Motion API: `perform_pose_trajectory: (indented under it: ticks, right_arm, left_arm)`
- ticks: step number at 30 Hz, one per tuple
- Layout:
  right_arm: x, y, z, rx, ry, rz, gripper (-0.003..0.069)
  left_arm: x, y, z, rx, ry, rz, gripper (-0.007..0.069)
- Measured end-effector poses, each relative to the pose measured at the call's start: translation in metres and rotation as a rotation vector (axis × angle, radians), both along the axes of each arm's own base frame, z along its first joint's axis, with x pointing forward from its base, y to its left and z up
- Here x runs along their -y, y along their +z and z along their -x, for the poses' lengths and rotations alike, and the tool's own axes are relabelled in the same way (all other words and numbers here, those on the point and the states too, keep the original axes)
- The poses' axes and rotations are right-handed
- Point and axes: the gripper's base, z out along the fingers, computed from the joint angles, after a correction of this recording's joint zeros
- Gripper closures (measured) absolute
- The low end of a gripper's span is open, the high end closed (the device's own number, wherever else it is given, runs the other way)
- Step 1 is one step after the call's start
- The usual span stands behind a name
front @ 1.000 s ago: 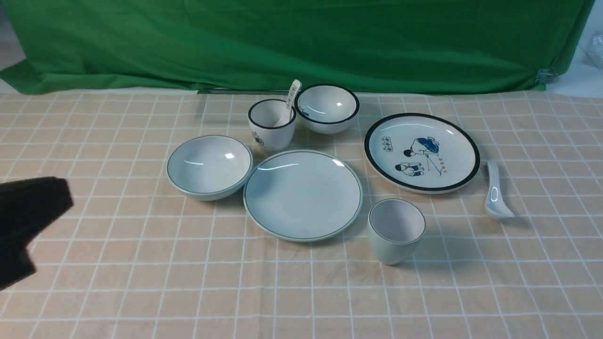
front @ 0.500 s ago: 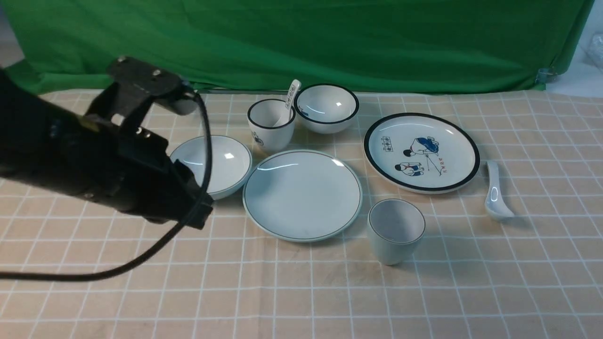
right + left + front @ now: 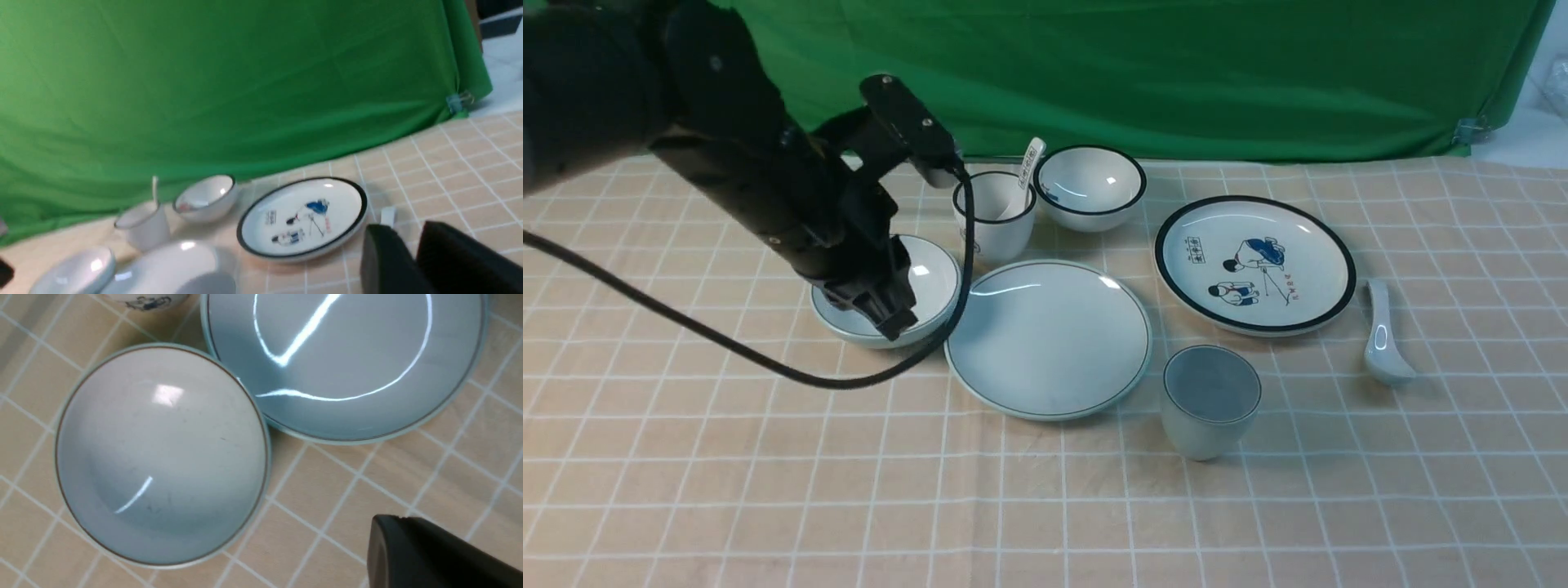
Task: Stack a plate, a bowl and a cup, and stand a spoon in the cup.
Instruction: Use the left arm to grab a blue rice bowl, then use the left arm to put the blue rice bowl into the blue large plate in the middle
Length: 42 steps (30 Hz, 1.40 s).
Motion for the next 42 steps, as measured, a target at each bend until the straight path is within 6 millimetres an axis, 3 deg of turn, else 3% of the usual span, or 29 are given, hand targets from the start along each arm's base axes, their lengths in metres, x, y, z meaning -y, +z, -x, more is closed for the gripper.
perform_pose_trajectory:
  ticks: [1,3,6,10,13,17,21,22,25,31,32,34,35,38,39,42]
  right_arm:
    - [-0.002,0.019,-0.002,-0.065,0.037,0.099,0.0537]
    - [-0.004,0.035,-0.004,-0.126,0.08,0.203,0.055]
    - [-0.013,0.068,-0.016,-0.359,0.225,0.411,0.0557]
    - [-0.02,0.071,-0.025,-0.502,0.315,0.496,0.0559]
    - [-0.025,0.066,-0.029,-0.563,0.36,0.52,0.0561]
    - [-0.026,0.065,-0.029,-0.573,0.377,0.51,0.0562]
    - [-0.026,0.064,-0.028,-0.587,0.383,0.509,0.0562]
    - [-0.026,0.064,-0.027,-0.594,0.385,0.51,0.0562]
    - [-0.026,0.063,-0.027,-0.6,0.387,0.512,0.0562]
    - [-0.026,0.063,-0.027,-0.604,0.391,0.517,0.0562]
    - [-0.026,0.063,-0.027,-0.599,0.39,0.517,0.0562]
    - [-0.026,0.064,-0.027,-0.592,0.388,0.516,0.0562]
    - [-0.027,0.064,-0.028,-0.583,0.387,0.513,0.0562]
    - [-0.027,0.065,-0.029,-0.568,0.384,0.51,0.0562]
    - [-0.027,0.065,-0.029,-0.568,0.384,0.51,0.0562]
    - [-0.027,0.066,-0.029,-0.567,0.383,0.51,0.0562]
  left_arm:
    - [0.002,-0.007,-0.008,0.0,-0.035,-0.023,0.0536]
    - [0.003,-0.014,-0.014,-0.003,-0.068,-0.049,0.0493]
    - [0.004,-0.031,-0.027,0.007,-0.125,-0.116,0.0316]
    - [0.003,-0.048,-0.034,-0.009,-0.148,-0.161,0.0188]
    - [0.004,-0.062,-0.041,0.004,-0.161,-0.184,0.0142]
    - [0.003,-0.081,-0.049,0.003,-0.177,-0.223,0.02]
    - [0.002,-0.091,-0.052,-0.008,-0.167,-0.245,0.0358]
    - [0.002,-0.093,-0.052,-0.01,-0.165,-0.251,0.0448]
    - [0.001,-0.093,-0.052,-0.015,-0.165,-0.256,0.0572]
    - [0.011,-0.066,-0.034,-0.067,-0.06,-0.24,0.0592]
    - [0.021,-0.051,-0.027,-0.036,-0.055,-0.222,0.0592]
    - [0.03,-0.042,-0.021,-0.009,-0.068,-0.209,0.0592]
    - [0.045,-0.034,-0.013,0.024,-0.107,-0.195,0.0592]
    - [0.078,-0.035,0.0,0.054,-0.193,-0.176,0.0592]
    - [0.08,-0.036,0.001,0.056,-0.199,-0.175,0.0592]
    - [0.105,-0.052,0.007,0.074,-0.267,-0.18,0.0592]
